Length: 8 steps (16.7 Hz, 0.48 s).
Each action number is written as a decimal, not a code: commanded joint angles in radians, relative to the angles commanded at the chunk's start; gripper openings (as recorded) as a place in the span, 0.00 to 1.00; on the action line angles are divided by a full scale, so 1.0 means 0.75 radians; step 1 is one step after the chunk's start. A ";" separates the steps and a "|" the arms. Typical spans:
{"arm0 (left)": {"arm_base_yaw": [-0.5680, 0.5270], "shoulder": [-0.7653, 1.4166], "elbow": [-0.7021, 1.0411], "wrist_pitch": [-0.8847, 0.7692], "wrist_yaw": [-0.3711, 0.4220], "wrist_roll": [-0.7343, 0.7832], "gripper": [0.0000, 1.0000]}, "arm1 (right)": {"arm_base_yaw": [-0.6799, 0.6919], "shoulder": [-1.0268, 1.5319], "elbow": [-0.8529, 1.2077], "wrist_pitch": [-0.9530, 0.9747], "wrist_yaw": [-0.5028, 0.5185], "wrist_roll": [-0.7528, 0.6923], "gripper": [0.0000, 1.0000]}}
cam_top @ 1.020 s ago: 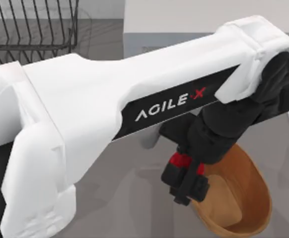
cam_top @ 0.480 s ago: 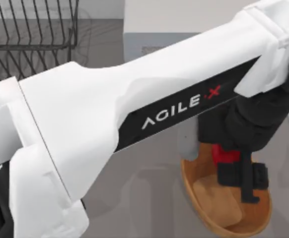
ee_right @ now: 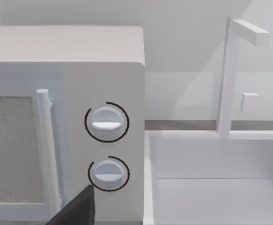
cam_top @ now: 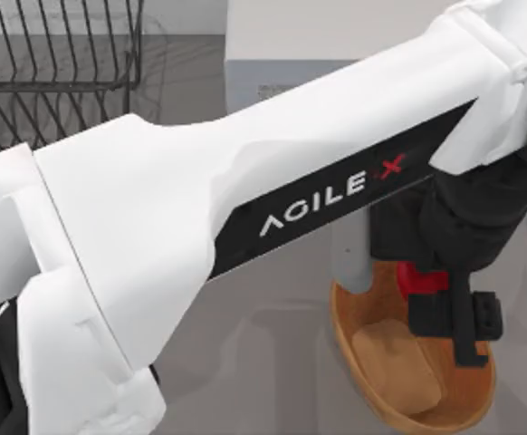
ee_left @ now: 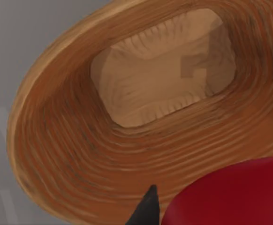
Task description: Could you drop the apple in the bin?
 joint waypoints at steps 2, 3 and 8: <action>0.008 -0.004 -0.007 0.002 -0.001 0.003 0.00 | 0.000 0.000 0.000 0.000 0.000 0.000 1.00; 0.010 -0.005 -0.025 0.017 -0.005 0.004 0.00 | 0.000 0.000 0.000 0.000 0.000 0.000 1.00; 0.014 -0.023 -0.268 0.213 0.004 0.015 0.00 | 0.000 0.000 0.000 0.000 0.000 0.000 1.00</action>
